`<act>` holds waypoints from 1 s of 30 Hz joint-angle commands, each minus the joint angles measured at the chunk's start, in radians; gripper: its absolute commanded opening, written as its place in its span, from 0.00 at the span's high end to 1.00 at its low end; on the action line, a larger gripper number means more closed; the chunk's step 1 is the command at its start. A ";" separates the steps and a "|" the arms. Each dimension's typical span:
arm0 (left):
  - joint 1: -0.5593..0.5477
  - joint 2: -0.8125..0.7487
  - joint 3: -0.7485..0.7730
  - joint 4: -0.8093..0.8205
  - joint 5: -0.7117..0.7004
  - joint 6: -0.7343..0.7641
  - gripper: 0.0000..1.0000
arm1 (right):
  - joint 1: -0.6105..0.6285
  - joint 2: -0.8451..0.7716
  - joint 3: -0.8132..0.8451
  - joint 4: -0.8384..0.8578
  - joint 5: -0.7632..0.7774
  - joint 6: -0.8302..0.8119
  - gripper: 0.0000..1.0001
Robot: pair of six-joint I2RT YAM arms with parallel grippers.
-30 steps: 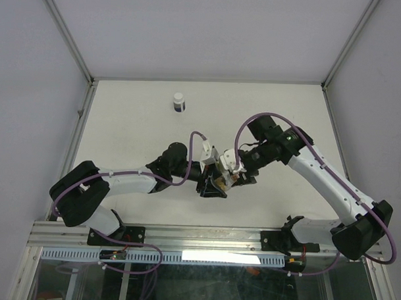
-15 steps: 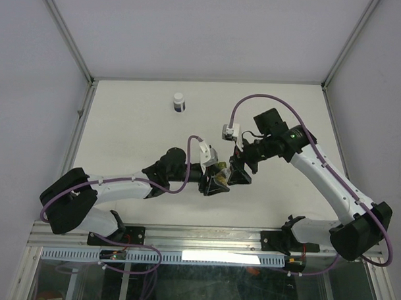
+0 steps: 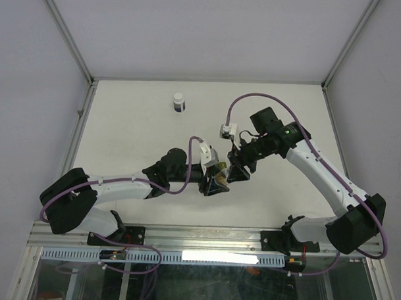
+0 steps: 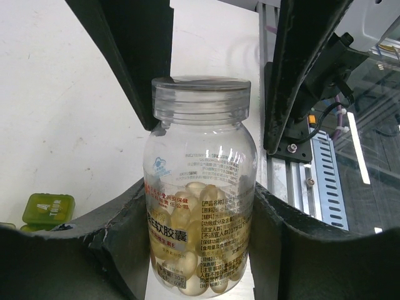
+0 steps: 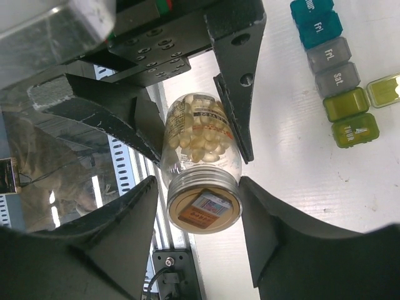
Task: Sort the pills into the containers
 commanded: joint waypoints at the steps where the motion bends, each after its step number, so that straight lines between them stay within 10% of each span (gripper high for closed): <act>1: -0.007 -0.042 -0.011 0.043 -0.002 0.020 1.00 | -0.007 -0.015 0.065 -0.024 -0.027 -0.013 0.43; 6: -0.008 -0.046 -0.013 0.041 0.000 0.021 1.00 | -0.014 -0.021 0.070 -0.033 -0.031 -0.029 0.47; 16: -0.007 -0.064 -0.023 0.047 0.016 0.014 1.00 | -0.012 -0.023 0.054 -0.103 -0.076 -0.252 0.96; 23: -0.007 -0.041 -0.016 0.059 0.087 -0.002 1.00 | -0.006 -0.130 -0.064 -0.053 -0.034 -0.896 0.98; 30: -0.007 -0.022 -0.001 0.045 0.106 0.004 1.00 | -0.004 -0.101 -0.033 0.016 -0.015 -0.955 0.93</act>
